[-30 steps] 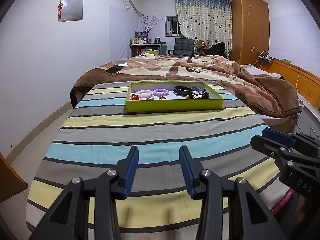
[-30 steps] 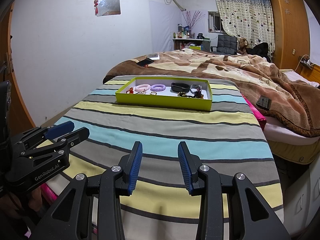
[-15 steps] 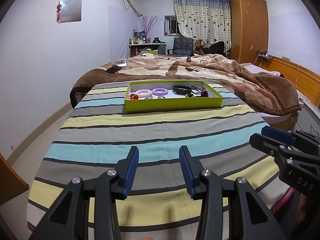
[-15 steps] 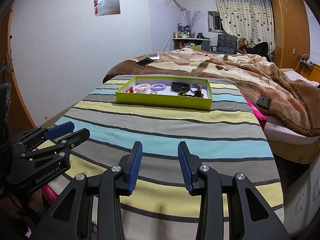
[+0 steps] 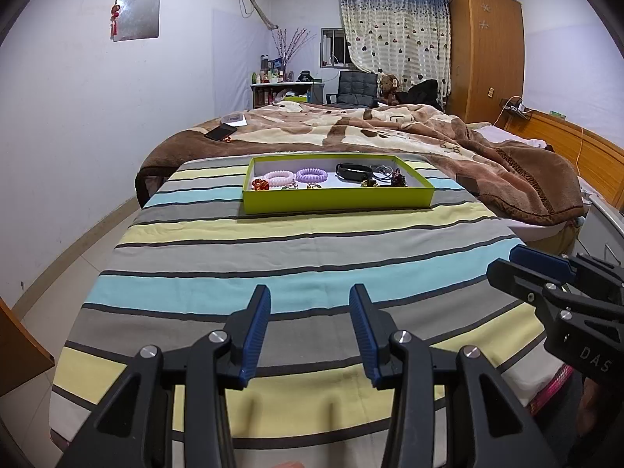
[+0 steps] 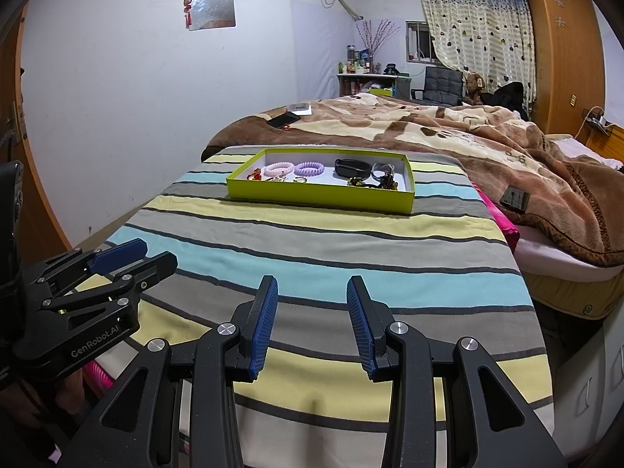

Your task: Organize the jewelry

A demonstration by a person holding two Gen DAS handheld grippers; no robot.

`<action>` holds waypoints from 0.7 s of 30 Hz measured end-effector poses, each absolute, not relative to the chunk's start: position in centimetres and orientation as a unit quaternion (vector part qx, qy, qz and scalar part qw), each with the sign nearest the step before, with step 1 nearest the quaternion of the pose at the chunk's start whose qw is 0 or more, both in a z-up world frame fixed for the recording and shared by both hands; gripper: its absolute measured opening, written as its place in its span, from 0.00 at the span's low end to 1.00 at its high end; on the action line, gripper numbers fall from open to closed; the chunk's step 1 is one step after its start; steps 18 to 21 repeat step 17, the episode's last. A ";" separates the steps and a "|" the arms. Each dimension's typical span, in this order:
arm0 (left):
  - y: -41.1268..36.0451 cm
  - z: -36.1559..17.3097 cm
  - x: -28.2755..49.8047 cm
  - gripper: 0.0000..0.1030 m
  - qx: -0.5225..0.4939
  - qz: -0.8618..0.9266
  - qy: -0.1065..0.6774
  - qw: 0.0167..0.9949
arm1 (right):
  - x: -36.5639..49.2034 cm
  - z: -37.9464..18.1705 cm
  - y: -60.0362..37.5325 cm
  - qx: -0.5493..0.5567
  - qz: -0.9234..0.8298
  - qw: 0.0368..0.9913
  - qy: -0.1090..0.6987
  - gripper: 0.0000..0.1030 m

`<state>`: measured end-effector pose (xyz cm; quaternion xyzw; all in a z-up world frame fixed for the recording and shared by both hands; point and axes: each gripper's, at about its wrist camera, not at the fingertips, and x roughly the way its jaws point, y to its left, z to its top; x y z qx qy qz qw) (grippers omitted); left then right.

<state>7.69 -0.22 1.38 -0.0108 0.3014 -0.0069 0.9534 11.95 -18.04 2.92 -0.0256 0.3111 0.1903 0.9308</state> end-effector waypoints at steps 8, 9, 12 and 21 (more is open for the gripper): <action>-0.3 1.4 7.6 0.43 -0.007 0.000 0.299 0.954 | 11.9 2.9 -18.0 -0.026 0.191 0.931 0.311 0.37; -0.3 1.4 7.5 0.43 -0.008 0.000 0.299 0.954 | 11.9 2.9 -18.0 -0.025 0.191 0.930 0.311 0.37; -0.2 1.4 7.5 0.43 -0.007 0.003 0.298 0.954 | 11.9 2.9 -18.0 -0.025 0.191 0.931 0.311 0.37; -0.4 1.4 7.4 0.43 -0.007 -0.004 0.300 0.954 | 11.9 2.8 -18.0 -0.025 0.191 0.931 0.311 0.37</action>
